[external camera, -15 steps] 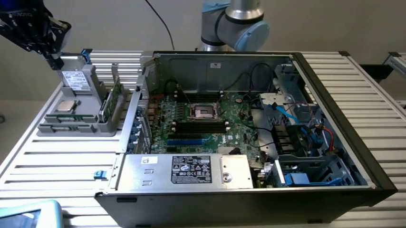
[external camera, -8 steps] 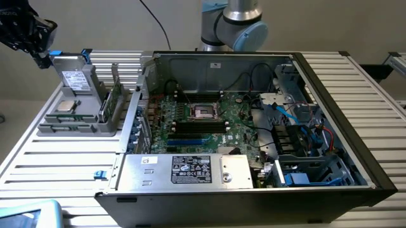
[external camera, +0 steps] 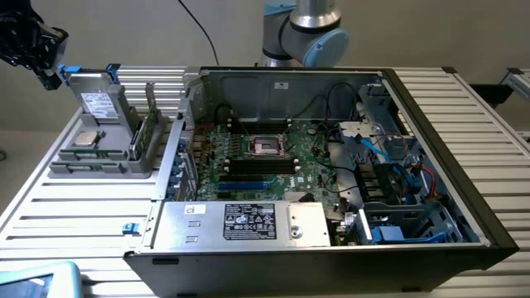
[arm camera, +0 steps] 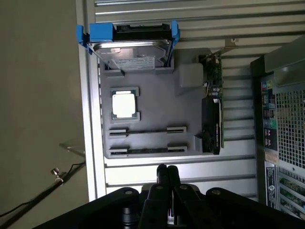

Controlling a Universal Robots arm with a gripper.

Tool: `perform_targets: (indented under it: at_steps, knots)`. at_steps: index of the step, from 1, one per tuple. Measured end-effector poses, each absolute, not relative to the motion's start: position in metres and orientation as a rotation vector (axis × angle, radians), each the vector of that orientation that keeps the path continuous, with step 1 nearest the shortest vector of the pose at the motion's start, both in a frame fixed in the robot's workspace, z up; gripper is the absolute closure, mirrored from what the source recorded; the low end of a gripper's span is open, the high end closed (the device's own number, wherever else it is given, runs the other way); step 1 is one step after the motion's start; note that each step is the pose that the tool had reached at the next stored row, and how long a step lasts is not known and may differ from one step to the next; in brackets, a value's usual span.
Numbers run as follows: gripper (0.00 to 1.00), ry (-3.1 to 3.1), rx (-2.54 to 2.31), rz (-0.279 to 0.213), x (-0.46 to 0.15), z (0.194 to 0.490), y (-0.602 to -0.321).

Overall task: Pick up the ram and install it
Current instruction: 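Reach for the ram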

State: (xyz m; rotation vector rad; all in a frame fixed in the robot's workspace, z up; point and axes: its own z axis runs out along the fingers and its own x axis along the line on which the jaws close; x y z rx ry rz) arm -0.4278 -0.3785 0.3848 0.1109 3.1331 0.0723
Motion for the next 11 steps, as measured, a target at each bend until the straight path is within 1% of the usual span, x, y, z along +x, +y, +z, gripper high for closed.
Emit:
perform_targets:
  at_steps: [11]
  knots:
    - [0.89, 3.146, 0.112, 0.072, -0.431, 0.380, -0.366]
